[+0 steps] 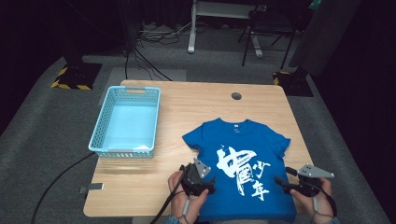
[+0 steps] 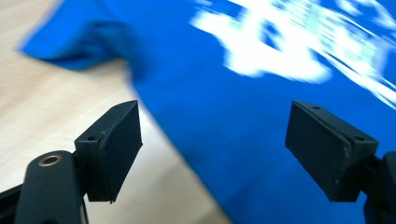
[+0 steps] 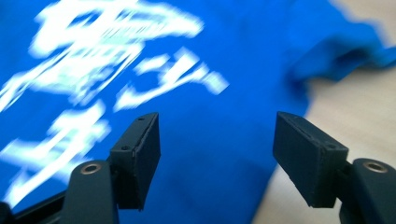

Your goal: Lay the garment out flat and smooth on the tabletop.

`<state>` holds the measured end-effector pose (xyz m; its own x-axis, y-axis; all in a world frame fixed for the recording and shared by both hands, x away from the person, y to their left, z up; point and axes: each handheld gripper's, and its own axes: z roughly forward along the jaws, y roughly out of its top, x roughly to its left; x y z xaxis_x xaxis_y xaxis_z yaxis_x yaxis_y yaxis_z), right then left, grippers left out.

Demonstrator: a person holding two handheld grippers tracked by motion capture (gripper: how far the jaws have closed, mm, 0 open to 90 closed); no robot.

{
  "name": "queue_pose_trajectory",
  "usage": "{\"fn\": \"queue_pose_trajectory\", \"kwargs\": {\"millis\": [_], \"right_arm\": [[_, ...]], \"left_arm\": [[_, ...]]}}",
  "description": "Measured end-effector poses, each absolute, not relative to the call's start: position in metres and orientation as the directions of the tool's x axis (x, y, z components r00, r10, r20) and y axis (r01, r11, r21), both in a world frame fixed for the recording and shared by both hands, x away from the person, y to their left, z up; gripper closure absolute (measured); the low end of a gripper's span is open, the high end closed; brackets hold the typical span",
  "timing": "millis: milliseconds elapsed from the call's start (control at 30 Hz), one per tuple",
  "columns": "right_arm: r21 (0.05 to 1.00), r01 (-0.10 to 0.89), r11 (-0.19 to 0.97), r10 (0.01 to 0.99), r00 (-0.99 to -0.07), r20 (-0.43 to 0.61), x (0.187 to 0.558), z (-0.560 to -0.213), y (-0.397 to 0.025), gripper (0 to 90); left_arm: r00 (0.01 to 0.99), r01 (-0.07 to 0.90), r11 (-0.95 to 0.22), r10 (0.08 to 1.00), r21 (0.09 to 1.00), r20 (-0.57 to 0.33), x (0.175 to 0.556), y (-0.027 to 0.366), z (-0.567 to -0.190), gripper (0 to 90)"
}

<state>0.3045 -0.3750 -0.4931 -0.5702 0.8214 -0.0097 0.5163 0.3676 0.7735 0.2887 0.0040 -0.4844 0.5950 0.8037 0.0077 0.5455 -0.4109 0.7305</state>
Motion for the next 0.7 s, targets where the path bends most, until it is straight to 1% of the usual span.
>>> {"fn": "queue_pose_trajectory", "kwargs": {"millis": [67, 133, 167, 200, 267, 700], "right_arm": [[0.757, 0.520, 0.396, 0.802, -0.597, -0.010, 0.293, -0.498, -0.371, 32.0], [0.743, 0.527, 0.412, 0.792, -0.611, -0.006, 0.287, -0.503, -0.367, 31.0], [0.753, 0.521, 0.401, 0.794, -0.607, -0.002, 0.287, -0.505, -0.366, 30.4], [0.755, 0.521, 0.398, 0.796, -0.606, -0.002, 0.288, -0.506, -0.365, 30.3], [0.751, 0.527, 0.397, 0.800, -0.600, -0.002, 0.294, -0.505, -0.363, 30.1], [0.751, 0.535, 0.387, 0.809, -0.588, 0.002, 0.371, -0.505, -0.350, 29.8]], "left_arm": [[0.634, 0.532, -0.451, 0.773, 0.717, 0.016, 0.280, -0.005, -0.490, 18.4], [0.654, 0.527, -0.490, 0.756, 0.694, 0.037, 0.279, -0.012, -0.497, 18.7], [0.655, 0.531, -0.492, 0.755, 0.690, 0.034, 0.280, -0.014, -0.502, 18.9], [0.653, 0.539, -0.467, 0.757, 0.701, 0.002, 0.283, -0.013, -0.504, 18.9], [0.649, 0.534, -0.453, 0.760, 0.714, -0.003, 0.291, -0.011, -0.506, 18.5], [0.610, 0.556, -0.426, 0.793, 0.714, -0.003, 0.364, 0.004, -0.505, 18.4]]}}
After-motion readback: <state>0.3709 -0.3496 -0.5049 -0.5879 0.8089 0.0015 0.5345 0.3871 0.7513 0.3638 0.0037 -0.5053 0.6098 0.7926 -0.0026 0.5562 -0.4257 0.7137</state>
